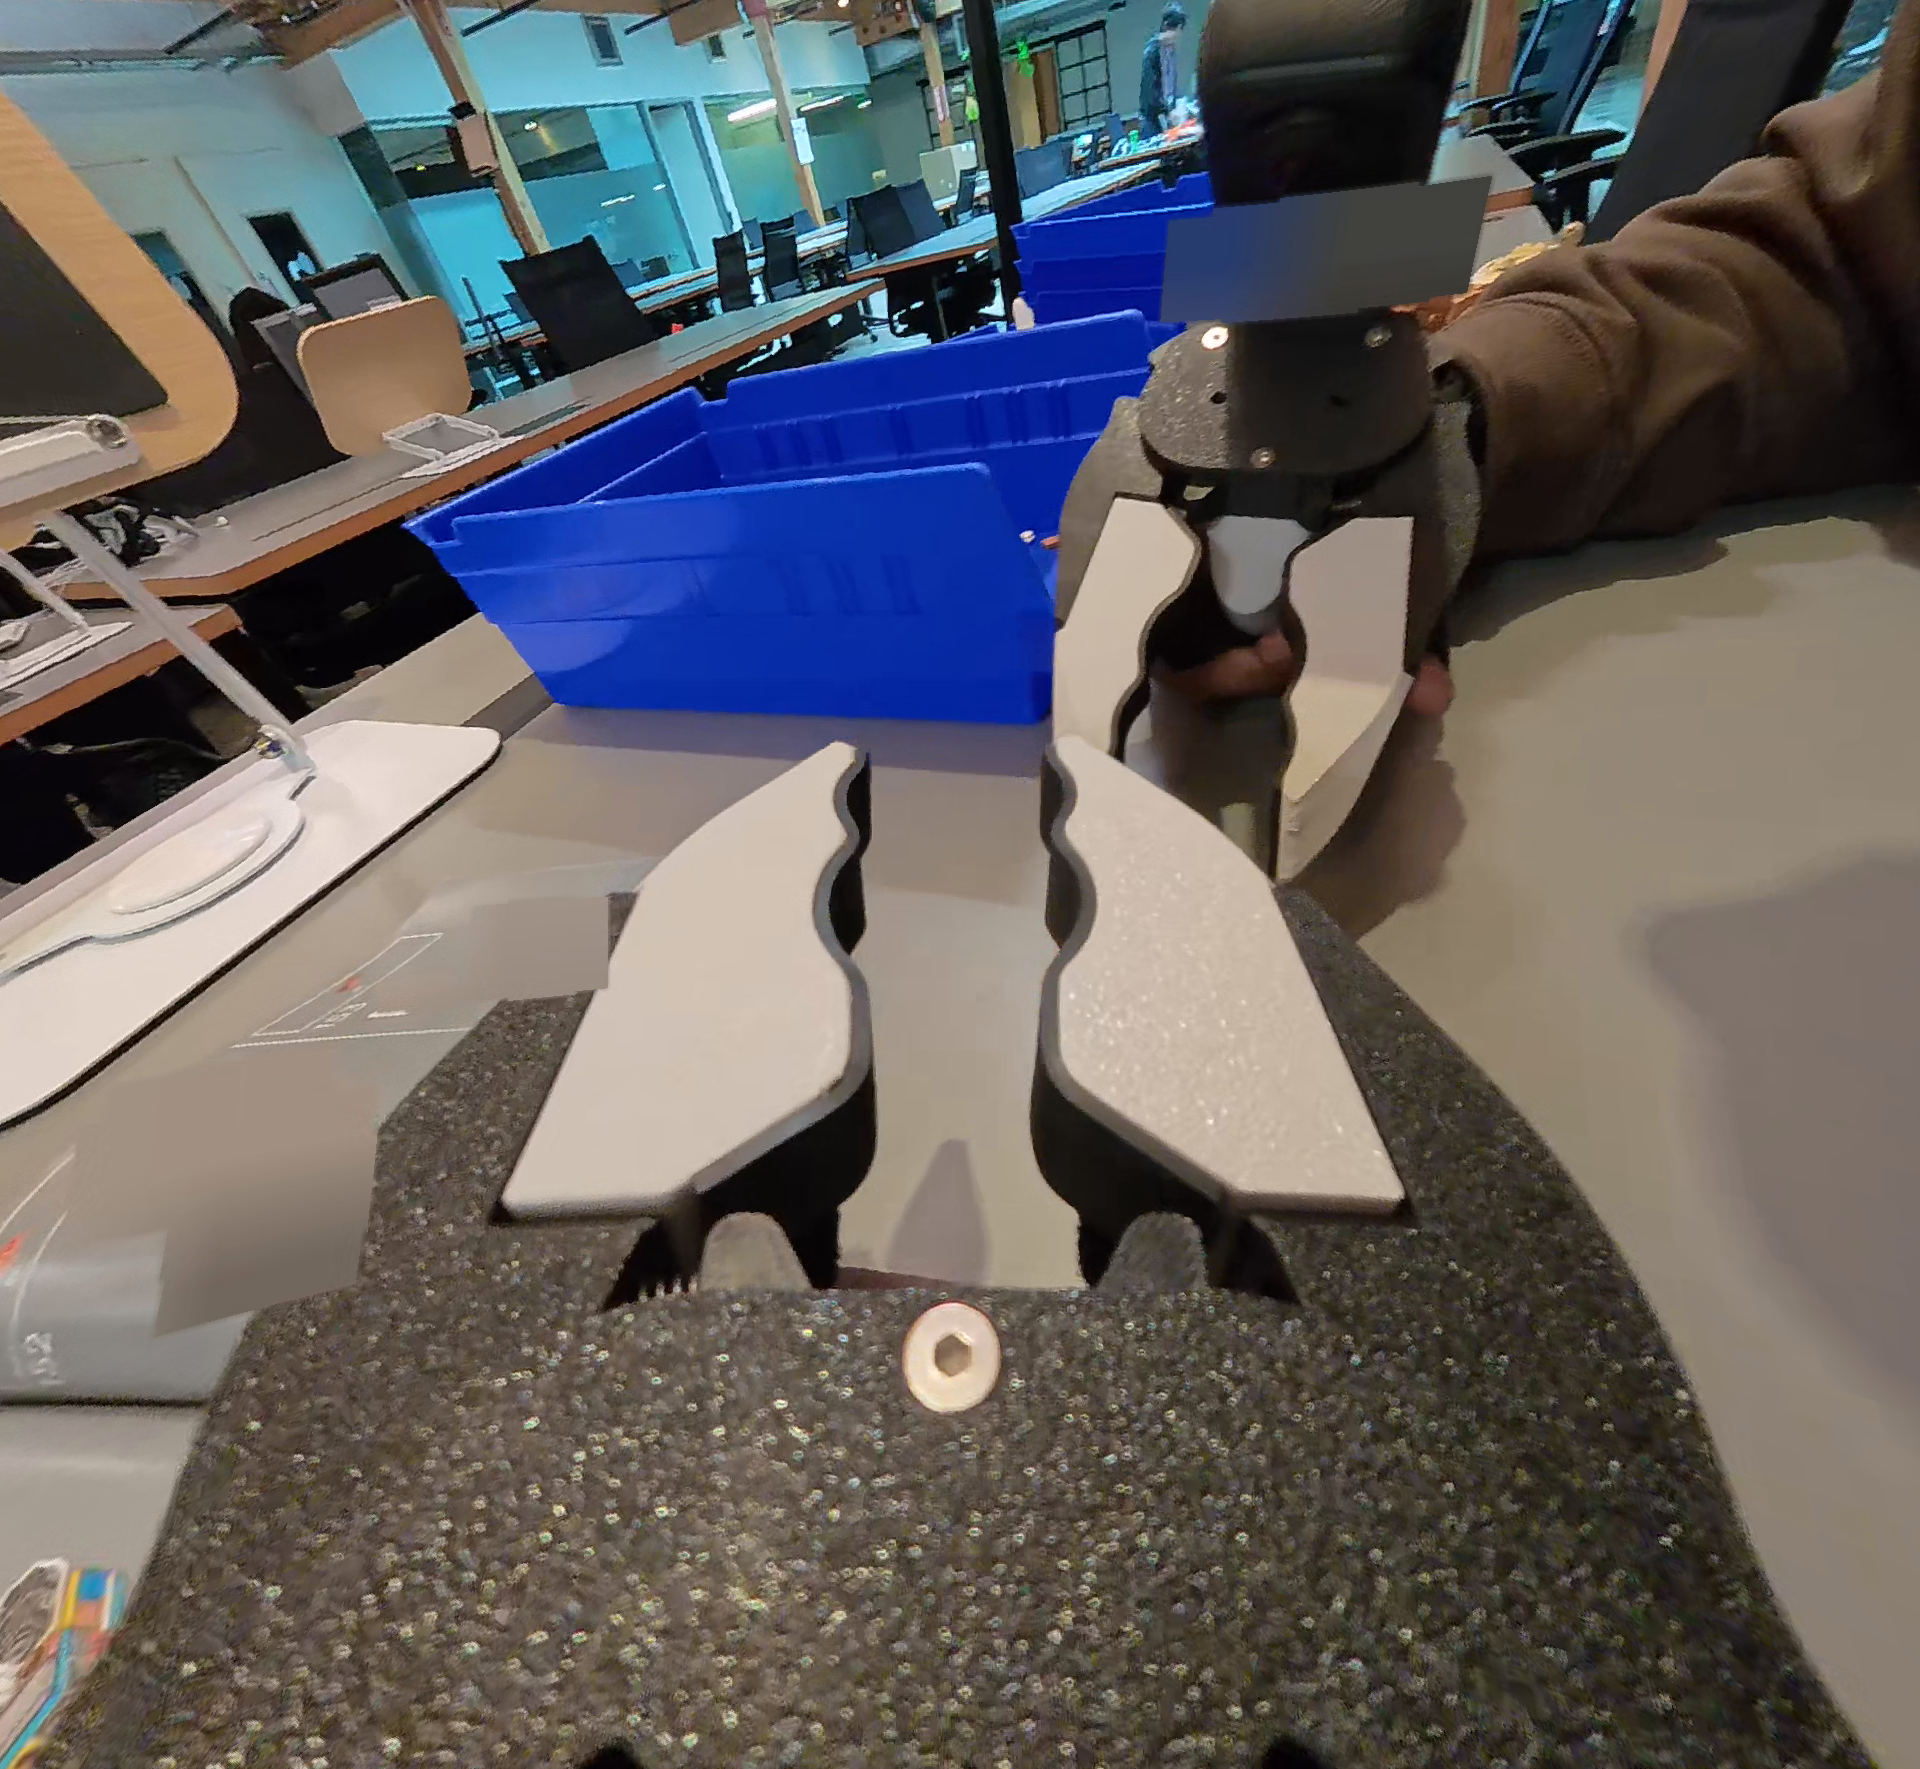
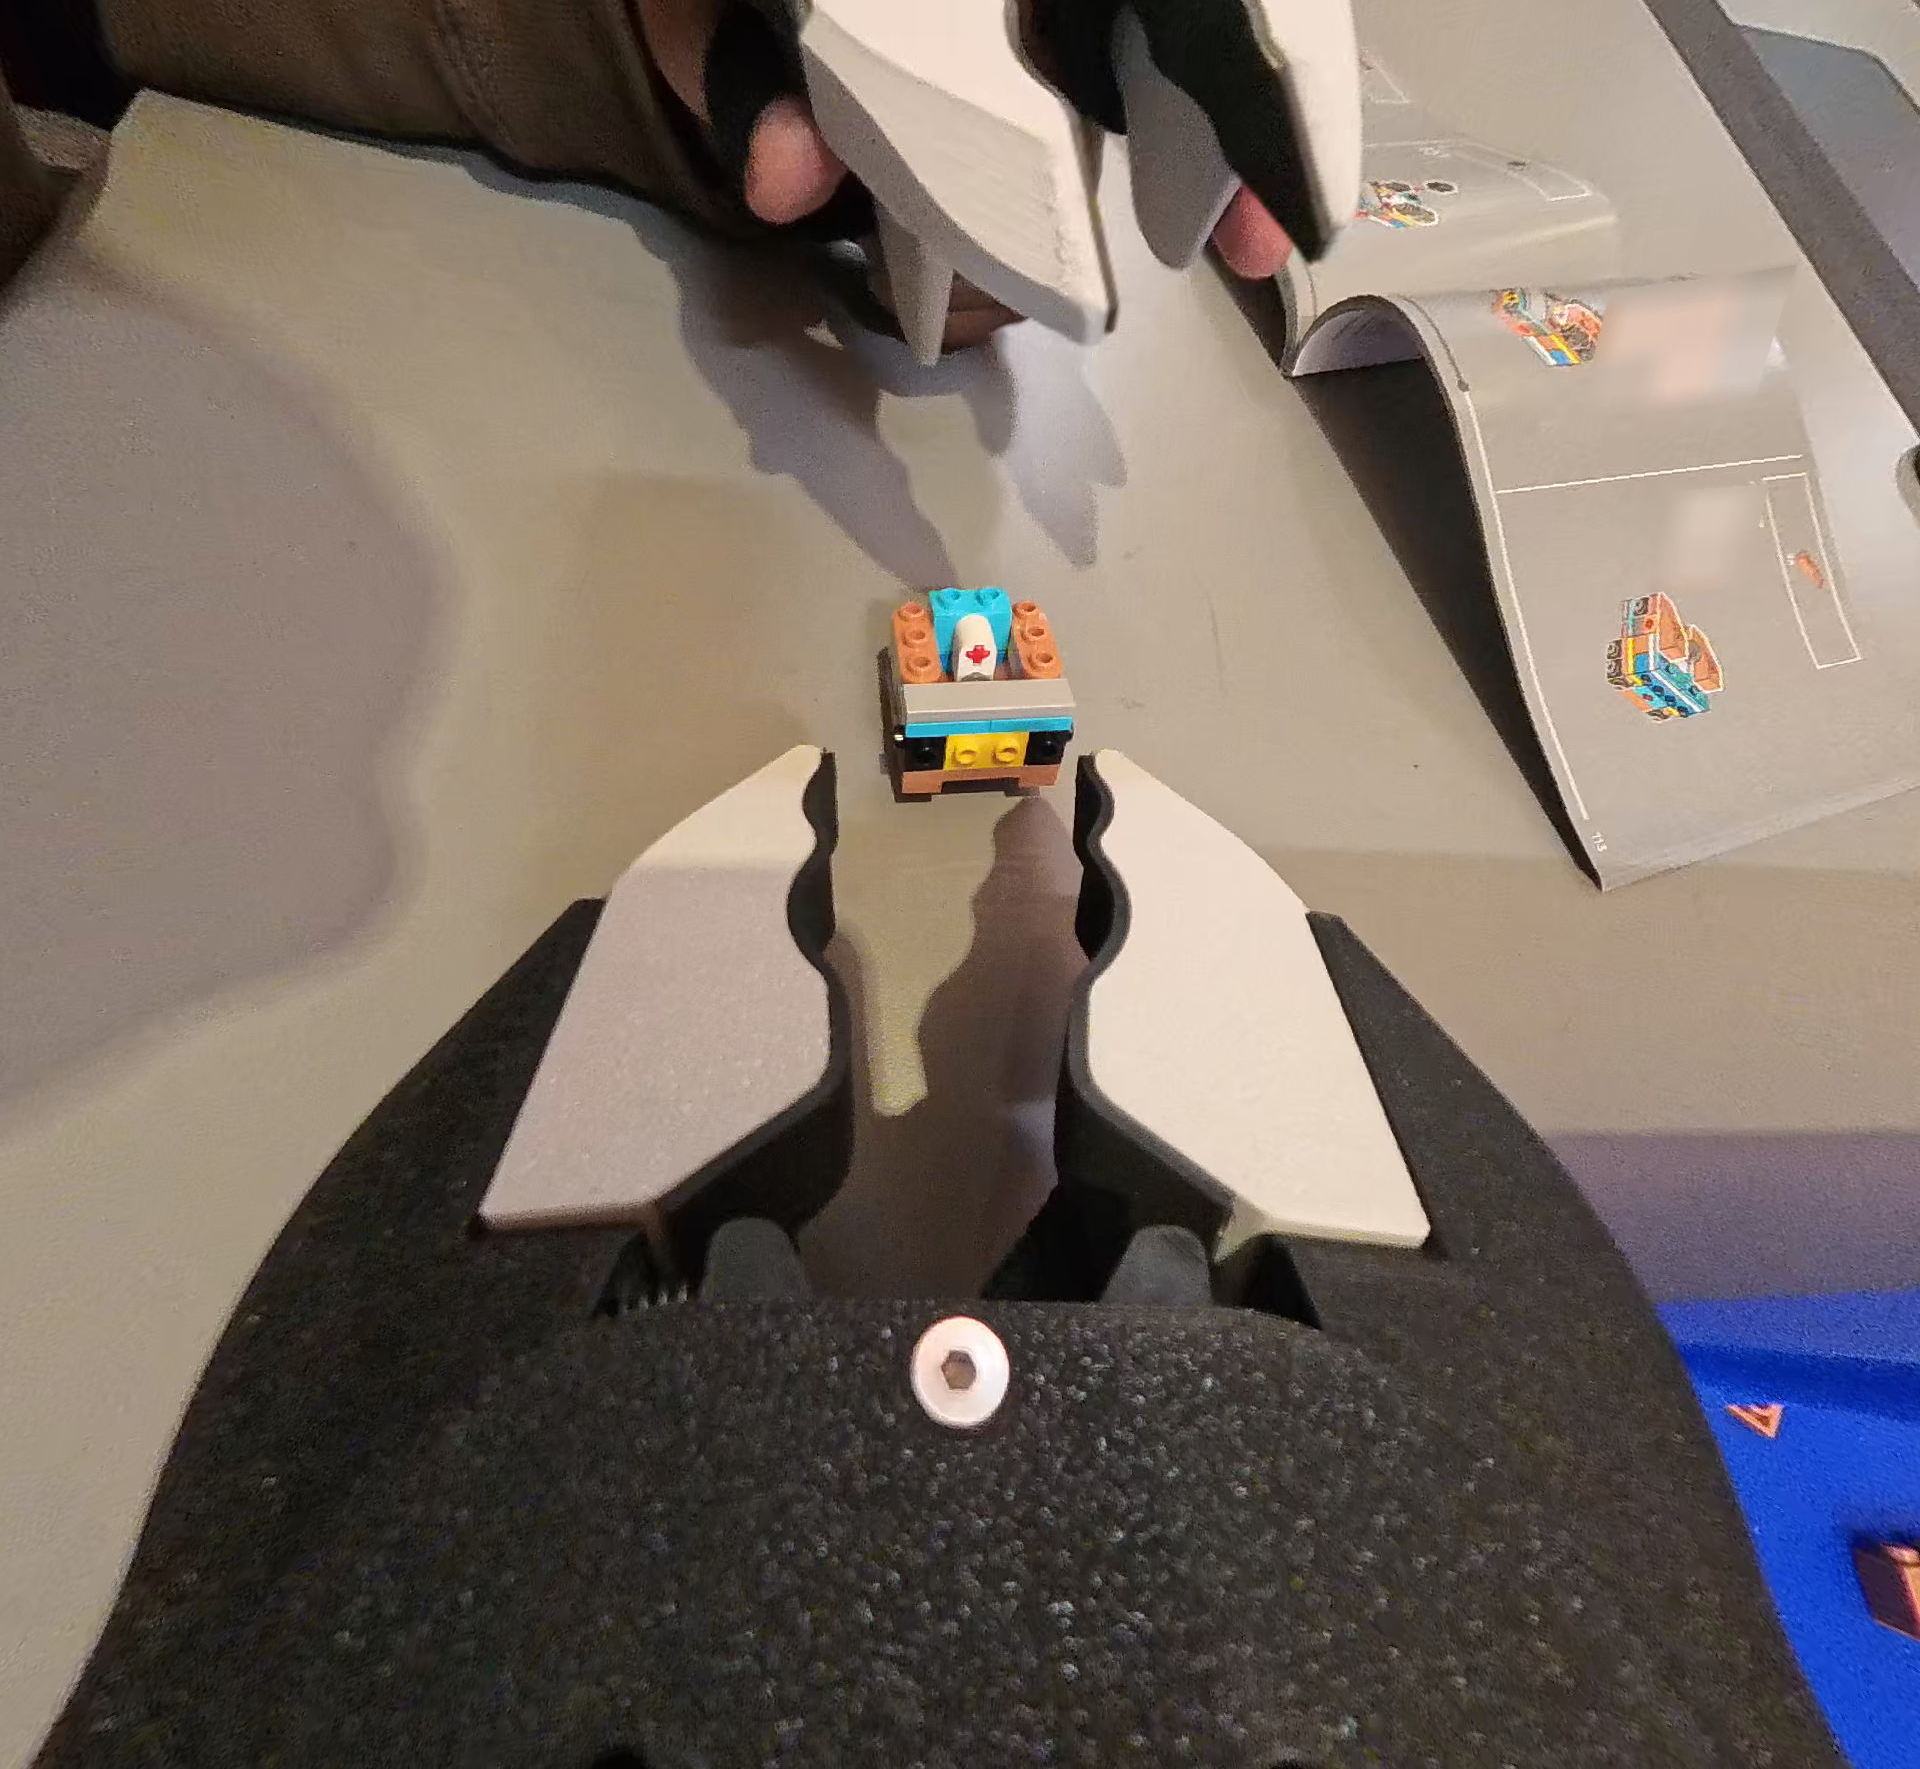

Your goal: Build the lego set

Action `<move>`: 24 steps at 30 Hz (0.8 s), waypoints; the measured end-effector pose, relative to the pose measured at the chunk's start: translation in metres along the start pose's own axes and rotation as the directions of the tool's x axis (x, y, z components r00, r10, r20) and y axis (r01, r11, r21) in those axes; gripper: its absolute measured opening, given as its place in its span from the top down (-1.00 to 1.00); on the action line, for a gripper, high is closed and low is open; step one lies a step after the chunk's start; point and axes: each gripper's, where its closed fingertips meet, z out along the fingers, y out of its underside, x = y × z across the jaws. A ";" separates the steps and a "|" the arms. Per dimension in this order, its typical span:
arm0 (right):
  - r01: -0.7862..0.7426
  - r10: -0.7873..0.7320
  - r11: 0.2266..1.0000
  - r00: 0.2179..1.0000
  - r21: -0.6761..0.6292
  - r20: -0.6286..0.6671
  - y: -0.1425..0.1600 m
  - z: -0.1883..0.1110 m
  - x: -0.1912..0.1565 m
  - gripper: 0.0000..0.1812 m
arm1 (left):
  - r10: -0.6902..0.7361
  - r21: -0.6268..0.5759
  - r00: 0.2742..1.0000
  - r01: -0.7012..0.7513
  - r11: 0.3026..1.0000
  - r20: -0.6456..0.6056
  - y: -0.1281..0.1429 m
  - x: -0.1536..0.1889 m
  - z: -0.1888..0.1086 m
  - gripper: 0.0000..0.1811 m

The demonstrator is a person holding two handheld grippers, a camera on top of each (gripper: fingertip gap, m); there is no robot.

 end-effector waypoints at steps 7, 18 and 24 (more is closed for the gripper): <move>-0.008 0.008 1.000 1.000 0.002 0.007 0.000 0.001 0.000 0.54 | 0.003 -0.024 0.999 -0.002 1.000 0.041 0.004 -0.007 0.000 0.66; -0.015 0.016 0.999 0.999 0.045 -0.039 -0.009 -0.006 0.003 0.55 | -0.001 -0.024 0.998 0.003 1.000 0.066 0.004 -0.010 0.000 0.66; -0.025 0.019 0.999 0.987 -0.034 -0.159 -0.046 -0.097 0.027 0.61 | -0.026 0.036 0.996 0.023 0.999 0.081 -0.003 -0.014 -0.006 0.67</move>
